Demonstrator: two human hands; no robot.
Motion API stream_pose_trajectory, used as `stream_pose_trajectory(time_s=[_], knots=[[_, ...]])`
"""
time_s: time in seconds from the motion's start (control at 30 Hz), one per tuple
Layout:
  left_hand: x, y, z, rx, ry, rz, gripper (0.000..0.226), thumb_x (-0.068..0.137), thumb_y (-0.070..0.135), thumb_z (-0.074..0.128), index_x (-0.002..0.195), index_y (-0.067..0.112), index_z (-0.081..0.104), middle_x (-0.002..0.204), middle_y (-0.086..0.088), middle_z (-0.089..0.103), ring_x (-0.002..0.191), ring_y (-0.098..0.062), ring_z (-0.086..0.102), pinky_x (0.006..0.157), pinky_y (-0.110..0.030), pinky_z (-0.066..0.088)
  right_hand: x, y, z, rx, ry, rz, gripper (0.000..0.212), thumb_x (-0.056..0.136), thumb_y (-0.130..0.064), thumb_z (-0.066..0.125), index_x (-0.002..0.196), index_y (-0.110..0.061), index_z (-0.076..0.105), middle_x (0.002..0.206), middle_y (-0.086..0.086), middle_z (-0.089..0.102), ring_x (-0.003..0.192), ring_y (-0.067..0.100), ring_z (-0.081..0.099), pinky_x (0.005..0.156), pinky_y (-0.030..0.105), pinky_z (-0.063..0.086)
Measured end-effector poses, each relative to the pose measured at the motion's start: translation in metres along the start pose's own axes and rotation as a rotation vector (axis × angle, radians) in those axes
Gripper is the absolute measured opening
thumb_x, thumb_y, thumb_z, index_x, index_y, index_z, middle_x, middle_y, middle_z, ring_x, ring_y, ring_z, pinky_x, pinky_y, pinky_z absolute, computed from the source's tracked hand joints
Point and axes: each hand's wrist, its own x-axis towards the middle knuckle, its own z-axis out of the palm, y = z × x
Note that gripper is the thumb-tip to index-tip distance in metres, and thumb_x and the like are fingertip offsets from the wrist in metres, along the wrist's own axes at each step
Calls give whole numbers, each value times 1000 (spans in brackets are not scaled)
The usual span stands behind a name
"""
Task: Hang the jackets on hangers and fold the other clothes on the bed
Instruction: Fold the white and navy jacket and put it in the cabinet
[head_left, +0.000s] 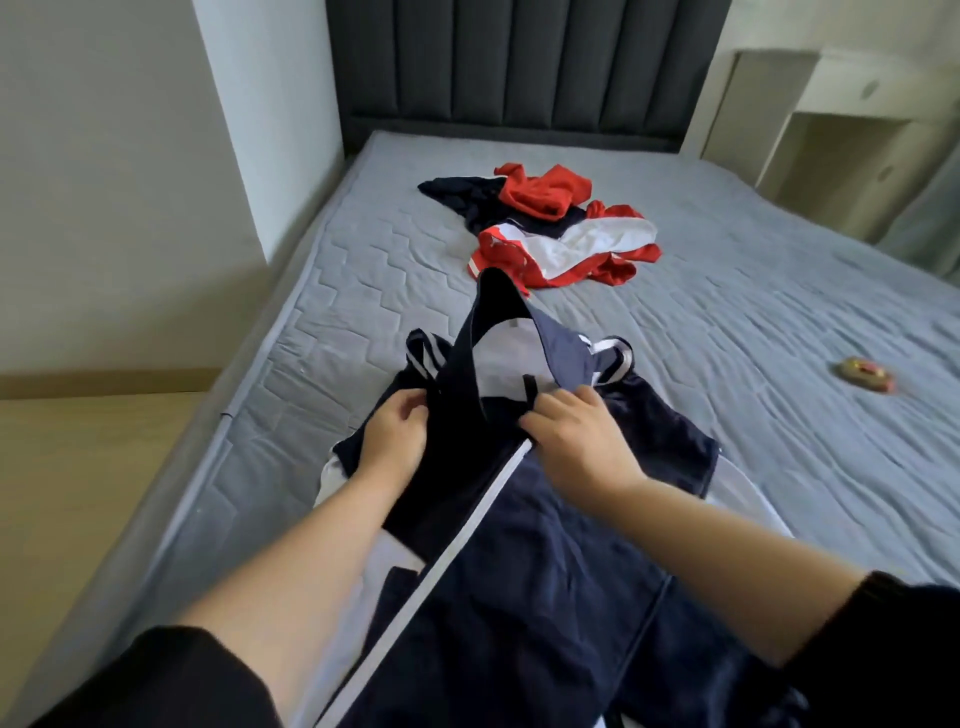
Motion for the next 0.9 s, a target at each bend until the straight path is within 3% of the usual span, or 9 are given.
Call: stream_pose_trajectory(time_s=[0.1,0.17,0.3,0.4,0.47,0.6,0.7,0.77,0.9], knots=[[-11,10,-9,-27,100,54,16,95,21,48,104,22,60,96,1,67,93,-22,63,90,-38,48,-39,-13,5,-4,-78,14,12,64,-22,50,65,-17,61,64,-1,51,58,23,53,54,32,36],[-27,18,-7,-52,104,113,12,93,29,52,104,26,52,92,6,62,84,-13,62,77,-28,46,-53,-20,4,66,-113,110,23,71,-35,52,63,-16,62,62,-1,54,56,24,57,52,30,42],[-52,20,7,208,-15,301,62,77,48,67,130,30,41,115,5,45,95,-13,54,80,-27,45,-50,-19,-16,229,177,367,31,80,-36,56,60,-12,50,63,1,50,54,23,51,44,30,39],[-56,11,10,527,-75,400,88,71,55,71,144,29,28,134,5,34,120,-12,41,90,-35,48,-41,-10,-29,287,298,564,25,74,-19,75,79,-8,52,84,6,50,77,26,50,65,37,45],[-60,10,11,655,-92,440,80,73,57,69,140,30,35,136,6,32,123,-12,39,88,-35,49,-38,-3,-30,238,181,745,42,72,-17,76,107,-9,55,113,8,50,106,29,45,92,41,38],[-59,25,14,136,63,7,59,79,49,66,125,19,44,117,0,50,98,-20,57,79,-32,47,-37,14,-33,416,117,1066,63,84,-27,68,138,-13,39,143,6,35,131,26,31,108,36,25],[-50,33,19,-128,-105,-304,49,81,34,68,116,9,45,111,-9,61,91,-28,65,66,-34,55,-30,32,-28,895,95,1290,31,91,-30,60,109,-5,53,100,9,59,93,18,53,88,29,40],[-44,33,24,-242,-162,-387,30,84,13,66,111,2,57,107,-15,65,90,-30,65,65,-37,56,-29,42,-17,902,-2,1322,34,91,-29,57,88,4,60,74,17,59,69,17,51,75,32,49],[-47,30,22,-369,-201,-490,11,86,-4,53,91,5,58,82,-12,58,71,-23,57,49,-29,51,-27,46,-1,915,0,1451,35,85,-42,62,105,-14,55,95,6,58,88,19,58,80,28,47]])
